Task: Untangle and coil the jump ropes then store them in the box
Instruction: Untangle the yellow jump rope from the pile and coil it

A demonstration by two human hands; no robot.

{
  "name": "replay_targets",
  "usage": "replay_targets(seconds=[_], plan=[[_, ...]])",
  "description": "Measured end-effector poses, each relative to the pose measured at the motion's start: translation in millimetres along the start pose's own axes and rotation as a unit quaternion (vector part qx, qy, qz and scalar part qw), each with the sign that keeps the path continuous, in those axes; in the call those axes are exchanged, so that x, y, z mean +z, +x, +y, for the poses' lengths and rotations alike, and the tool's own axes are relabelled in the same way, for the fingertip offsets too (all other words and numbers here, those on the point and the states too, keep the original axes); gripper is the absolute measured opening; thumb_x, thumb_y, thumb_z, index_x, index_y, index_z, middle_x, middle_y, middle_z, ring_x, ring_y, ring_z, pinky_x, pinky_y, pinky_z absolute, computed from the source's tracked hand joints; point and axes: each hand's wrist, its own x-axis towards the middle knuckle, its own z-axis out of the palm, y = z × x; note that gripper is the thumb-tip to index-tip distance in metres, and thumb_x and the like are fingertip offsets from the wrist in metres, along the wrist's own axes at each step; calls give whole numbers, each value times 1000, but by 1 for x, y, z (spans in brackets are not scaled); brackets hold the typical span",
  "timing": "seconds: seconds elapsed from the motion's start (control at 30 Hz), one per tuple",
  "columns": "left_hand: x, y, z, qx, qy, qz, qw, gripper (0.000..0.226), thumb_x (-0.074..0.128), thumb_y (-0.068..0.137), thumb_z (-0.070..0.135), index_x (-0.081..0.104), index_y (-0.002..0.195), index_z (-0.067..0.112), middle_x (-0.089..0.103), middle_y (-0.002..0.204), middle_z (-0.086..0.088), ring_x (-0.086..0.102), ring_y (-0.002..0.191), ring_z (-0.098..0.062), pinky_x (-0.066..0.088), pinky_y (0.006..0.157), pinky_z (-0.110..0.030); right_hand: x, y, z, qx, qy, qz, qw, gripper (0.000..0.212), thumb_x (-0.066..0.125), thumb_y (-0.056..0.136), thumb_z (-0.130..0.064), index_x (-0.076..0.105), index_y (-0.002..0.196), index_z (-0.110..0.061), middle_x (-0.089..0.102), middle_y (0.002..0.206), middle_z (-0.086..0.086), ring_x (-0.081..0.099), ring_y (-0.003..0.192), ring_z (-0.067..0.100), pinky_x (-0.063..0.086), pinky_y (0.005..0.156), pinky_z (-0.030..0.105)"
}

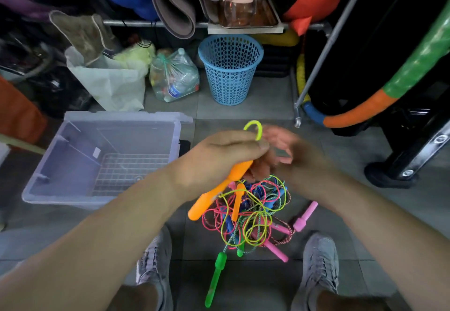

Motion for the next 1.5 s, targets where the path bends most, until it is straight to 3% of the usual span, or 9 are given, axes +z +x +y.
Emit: replay_targets(seconds=[0.13, 0.3, 0.43, 0.53, 0.67, 0.8, 0.93, 1.2, 1.5], plan=[[-12, 0, 1, 47, -61, -16, 997, 25, 58, 87, 2, 62, 109, 13, 60, 71, -3, 57, 66, -14, 47, 64, -21, 0, -2, 12, 53, -125, -43, 990, 18, 66, 80, -44, 69, 81, -26, 77, 85, -6, 72, 88, 18, 55, 87, 45], [-6, -4, 8, -21, 29, -53, 998, 35, 47, 99, 36, 64, 89, 7, 57, 57, -8, 50, 50, -13, 41, 49, -18, 2, -1, 20, 24, 42, 15, 999, 73, 76, 57, -57, 54, 126, -43, 66, 120, -4, 68, 99, 9, 56, 89, 40], [0, 0, -3, -10, 64, -98, 993, 33, 40, 102, 28, 64, 109, 7, 62, 54, -7, 62, 64, -24, 48, 65, -25, 4, -5, -2, -43, 26, 2, 999, 33, 65, 77, -59, 71, 100, -36, 70, 106, -20, 67, 99, 1, 50, 86, 24], [-3, 0, -3, -11, 27, -93, 995, 22, 44, 104, 13, 52, 123, 5, 69, 68, -12, 64, 58, -20, 47, 53, -23, 6, 0, 1, -20, -13, -17, 1000, 26, 57, 91, -39, 69, 101, -18, 74, 90, 6, 67, 79, 17, 53, 74, 36], [-12, 6, 2, 50, -127, 18, 991, 11, 49, 93, 9, 55, 103, 9, 67, 76, -11, 64, 55, -22, 52, 68, -34, -1, 0, 7, 64, -137, -20, 988, 22, 57, 97, -31, 69, 82, -20, 71, 72, -15, 59, 63, 2, 49, 63, 21], [-26, 14, 7, 77, -187, 220, 954, 32, 47, 102, 31, 58, 77, 12, 41, 51, -1, 48, 51, -15, 35, 64, -34, 1, -9, 15, 148, -119, -70, 979, 19, 53, 101, -23, 63, 89, -13, 77, 82, -4, 73, 79, 17, 56, 82, 43], [-26, 13, -2, -21, -4, 274, 961, 36, 39, 107, 33, 68, 103, 13, 52, 46, 0, 48, 53, -25, 35, 55, -37, -1, -8, 15, 219, 34, 31, 975, 20, 51, 103, -20, 57, 95, -3, 72, 66, 9, 68, 51, 26, 58, 55, 36], [-11, 13, -7, -79, -52, 194, 976, 15, 52, 100, 5, 65, 93, 7, 76, 94, -14, 69, 77, -25, 54, 84, -37, 2, -15, -15, 42, -120, -4, 992, 21, 58, 95, -29, 72, 80, -28, 60, 62, 8, 47, 49, 14, 39, 49, 29], [4, 14, -15, -61, 60, 170, 982, 22, 50, 103, 14, 45, 82, 13, 76, 85, -16, 66, 62, -19, 49, 58, -27, -8, -22, -25, -83, -137, -5, 987, 14, 75, 85, -29, 75, 89, -42, 67, 76, -7, 60, 67, 7, 45, 62, 29]])
